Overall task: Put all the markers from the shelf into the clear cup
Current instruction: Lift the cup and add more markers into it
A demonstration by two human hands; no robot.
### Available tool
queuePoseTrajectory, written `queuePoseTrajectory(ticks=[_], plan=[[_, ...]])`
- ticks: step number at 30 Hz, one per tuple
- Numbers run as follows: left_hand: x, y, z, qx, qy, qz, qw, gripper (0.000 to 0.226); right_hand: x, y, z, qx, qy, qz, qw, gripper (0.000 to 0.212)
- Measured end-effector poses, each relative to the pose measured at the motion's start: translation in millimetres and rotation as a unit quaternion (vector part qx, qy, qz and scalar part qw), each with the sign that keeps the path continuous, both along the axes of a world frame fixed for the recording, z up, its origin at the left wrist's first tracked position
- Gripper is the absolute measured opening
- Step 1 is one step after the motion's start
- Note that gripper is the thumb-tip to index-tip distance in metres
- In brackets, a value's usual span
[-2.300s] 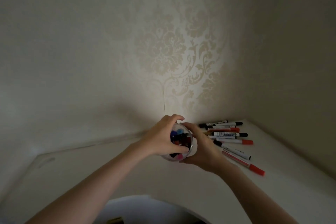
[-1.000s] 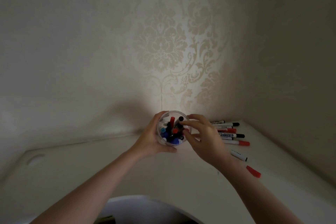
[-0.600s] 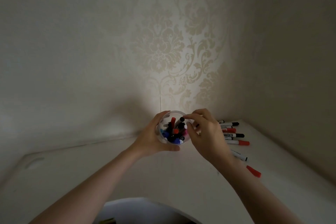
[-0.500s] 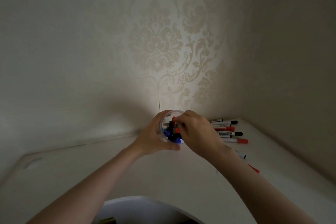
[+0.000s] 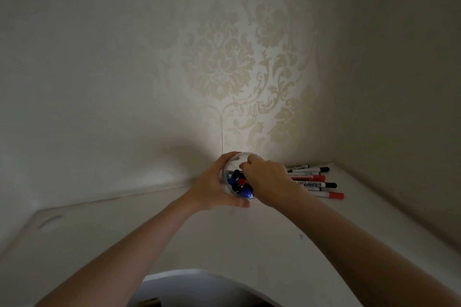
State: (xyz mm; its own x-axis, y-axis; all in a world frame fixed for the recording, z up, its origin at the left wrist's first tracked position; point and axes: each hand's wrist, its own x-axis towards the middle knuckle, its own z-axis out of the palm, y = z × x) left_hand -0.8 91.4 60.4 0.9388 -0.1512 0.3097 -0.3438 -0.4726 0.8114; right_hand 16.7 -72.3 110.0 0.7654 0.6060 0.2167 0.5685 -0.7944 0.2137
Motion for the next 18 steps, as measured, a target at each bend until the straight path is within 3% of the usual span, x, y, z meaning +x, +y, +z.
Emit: queuePoseTrajectory(ticks=[4,7,9,11,15,18], plan=[[-1.7,0.9,-3.5,0.006,0.007,0.005,1.000,0.110,1.2,0.0,-10.1,0.010,0.010,-0.006,1.000,0.059],[-4.8,-3.4,-8.6,0.026,-0.003,0.007,1.000,0.115,1.4,2.6,-13.5,-0.018,0.041,-0.033,0.998,0.041],[-5.5,-2.8,-11.3,0.022,-0.010,0.012,1.000,0.116,0.9,-0.3,-12.9,0.064,0.088,-0.028,0.994,0.026],[-5.9,0.3,-13.2,0.022,-0.020,0.017,0.999,0.115,-5.8,-4.7,-16.3,0.155,0.132,-0.001,0.979,0.033],[-8.4,-0.4,-16.6,0.038,-0.031,0.020,0.999,0.115,-23.7,-16.1,-24.0,0.232,0.183,0.036,0.955,0.047],[-8.1,-2.4,-16.8,0.047,-0.033,0.023,0.998,0.115,-29.3,-22.9,-25.3,0.342,0.139,0.027,0.929,0.035]])
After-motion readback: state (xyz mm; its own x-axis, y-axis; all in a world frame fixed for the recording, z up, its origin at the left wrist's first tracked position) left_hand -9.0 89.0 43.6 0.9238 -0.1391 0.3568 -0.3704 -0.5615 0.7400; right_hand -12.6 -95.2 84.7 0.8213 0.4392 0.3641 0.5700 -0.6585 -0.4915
